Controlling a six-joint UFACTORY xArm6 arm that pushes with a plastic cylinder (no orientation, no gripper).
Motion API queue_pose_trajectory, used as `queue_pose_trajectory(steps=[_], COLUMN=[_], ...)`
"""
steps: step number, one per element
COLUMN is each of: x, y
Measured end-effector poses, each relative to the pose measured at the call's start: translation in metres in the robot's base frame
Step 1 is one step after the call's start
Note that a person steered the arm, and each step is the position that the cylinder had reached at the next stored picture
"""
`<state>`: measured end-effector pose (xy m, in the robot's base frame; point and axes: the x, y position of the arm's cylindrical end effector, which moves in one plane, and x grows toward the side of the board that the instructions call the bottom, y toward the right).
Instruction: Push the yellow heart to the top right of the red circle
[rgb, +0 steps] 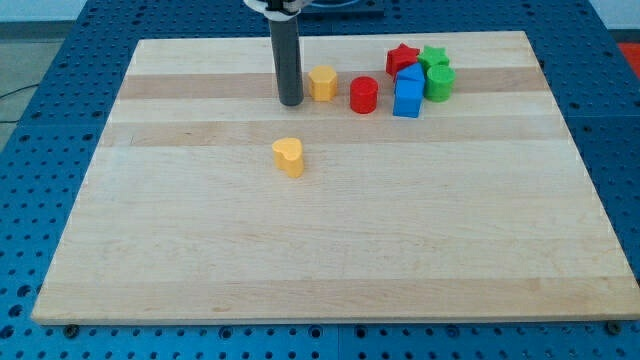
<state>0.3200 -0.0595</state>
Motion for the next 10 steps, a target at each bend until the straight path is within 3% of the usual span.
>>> queue_pose_trajectory(steps=[3,4,5,6,7,8,10], x=[-0.024,-0.034,-0.008,0.082,0.179,0.2,0.143], y=[0.086,0.086,-0.02,-0.12,-0.129,-0.089,-0.007])
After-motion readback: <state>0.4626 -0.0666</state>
